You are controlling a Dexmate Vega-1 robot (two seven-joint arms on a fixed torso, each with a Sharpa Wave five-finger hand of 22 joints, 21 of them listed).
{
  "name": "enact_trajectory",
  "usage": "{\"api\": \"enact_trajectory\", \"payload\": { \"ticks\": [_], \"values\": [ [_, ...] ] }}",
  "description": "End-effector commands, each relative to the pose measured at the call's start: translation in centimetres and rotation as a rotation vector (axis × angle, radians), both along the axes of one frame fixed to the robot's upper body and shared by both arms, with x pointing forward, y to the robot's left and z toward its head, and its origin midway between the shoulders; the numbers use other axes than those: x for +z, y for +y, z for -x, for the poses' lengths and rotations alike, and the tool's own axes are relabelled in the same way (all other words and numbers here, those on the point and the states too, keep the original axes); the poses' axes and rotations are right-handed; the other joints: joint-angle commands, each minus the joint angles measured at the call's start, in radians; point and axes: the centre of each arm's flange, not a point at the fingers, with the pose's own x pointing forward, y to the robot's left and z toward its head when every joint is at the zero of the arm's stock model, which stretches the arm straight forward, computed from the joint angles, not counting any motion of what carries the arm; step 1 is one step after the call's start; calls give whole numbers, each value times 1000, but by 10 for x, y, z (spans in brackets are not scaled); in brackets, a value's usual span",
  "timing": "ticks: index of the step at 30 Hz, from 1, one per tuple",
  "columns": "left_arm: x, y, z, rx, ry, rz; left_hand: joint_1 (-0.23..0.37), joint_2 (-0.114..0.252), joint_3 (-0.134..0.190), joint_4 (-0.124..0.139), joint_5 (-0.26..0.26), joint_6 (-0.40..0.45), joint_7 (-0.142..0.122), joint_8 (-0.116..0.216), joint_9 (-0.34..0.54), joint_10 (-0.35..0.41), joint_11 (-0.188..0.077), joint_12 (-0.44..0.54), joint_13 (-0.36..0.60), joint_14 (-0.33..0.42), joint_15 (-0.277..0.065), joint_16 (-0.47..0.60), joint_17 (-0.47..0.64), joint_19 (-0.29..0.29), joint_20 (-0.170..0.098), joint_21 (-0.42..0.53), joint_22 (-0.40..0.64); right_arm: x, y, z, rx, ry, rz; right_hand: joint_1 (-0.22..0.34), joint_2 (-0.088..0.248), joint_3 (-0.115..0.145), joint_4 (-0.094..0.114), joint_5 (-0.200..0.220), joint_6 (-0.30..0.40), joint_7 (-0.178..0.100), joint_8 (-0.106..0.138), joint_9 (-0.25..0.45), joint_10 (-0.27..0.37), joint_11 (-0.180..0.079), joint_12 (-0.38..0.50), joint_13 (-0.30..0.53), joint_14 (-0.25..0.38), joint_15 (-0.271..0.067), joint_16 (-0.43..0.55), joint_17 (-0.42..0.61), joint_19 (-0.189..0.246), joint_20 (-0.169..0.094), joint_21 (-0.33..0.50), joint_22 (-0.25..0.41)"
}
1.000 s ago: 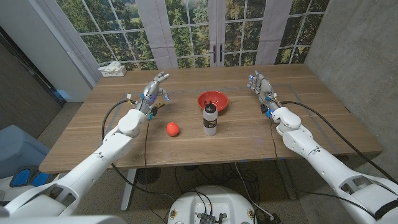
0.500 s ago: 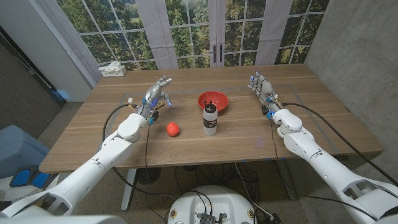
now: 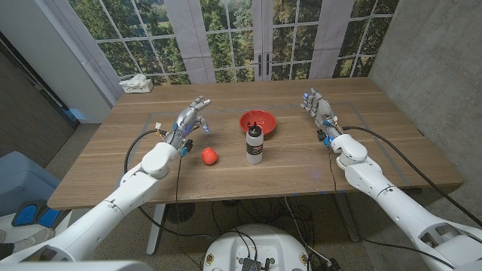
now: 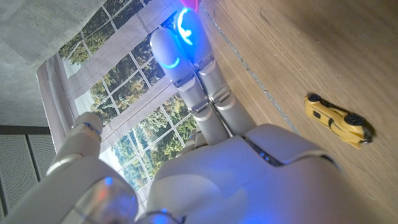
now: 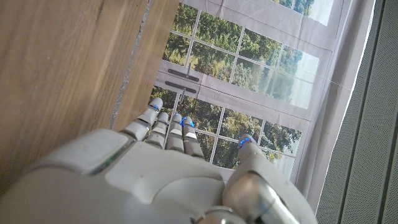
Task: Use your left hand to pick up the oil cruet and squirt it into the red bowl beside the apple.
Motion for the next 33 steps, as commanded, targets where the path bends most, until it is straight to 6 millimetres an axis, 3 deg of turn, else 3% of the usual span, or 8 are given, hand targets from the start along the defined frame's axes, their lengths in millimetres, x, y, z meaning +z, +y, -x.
{"api": "enact_trajectory", "payload": {
  "ticks": [1, 22, 33],
  "values": [
    [-9, -8, 15, -26, 3, -30, 13, 0, -5, 2, -3, -3, 25, 5, 1, 11, -5, 3, 4, -4, 3, 7, -3, -11, -1, 2, -4, -5, 0, 7, -5, -12, -5, -1, 3, -5, -2, 3, 7, 3, 6, 6, 4, 2, 2, 3, 9, 4, 2, -1, 9, -2, -5, 5],
    [-30, -10, 33, -54, 49, -75, 12, 2, -15, 5, -3, -4, 22, 4, 1, 14, -12, 1, 4, -3, 3, 7, -10, -16, -1, 4, -13, -8, 6, 16, -6, -22, -3, -3, 3, -6, -4, 3, 7, 4, 5, 6, 6, 3, 3, 3, 9, 4, 1, -4, 12, -1, -15, 5],
    [-39, -15, 38, -80, 61, -98, 14, 4, -20, 5, -3, -26, 35, 1, 2, 3, -11, -2, 4, -8, 3, 3, -16, -22, -1, 3, -19, -10, 11, 19, -4, -27, -7, -6, 3, -8, -4, 3, 8, 5, 6, 6, 8, 2, 3, 3, 10, 4, 2, -6, 14, -1, -20, 5]
  ]
}}
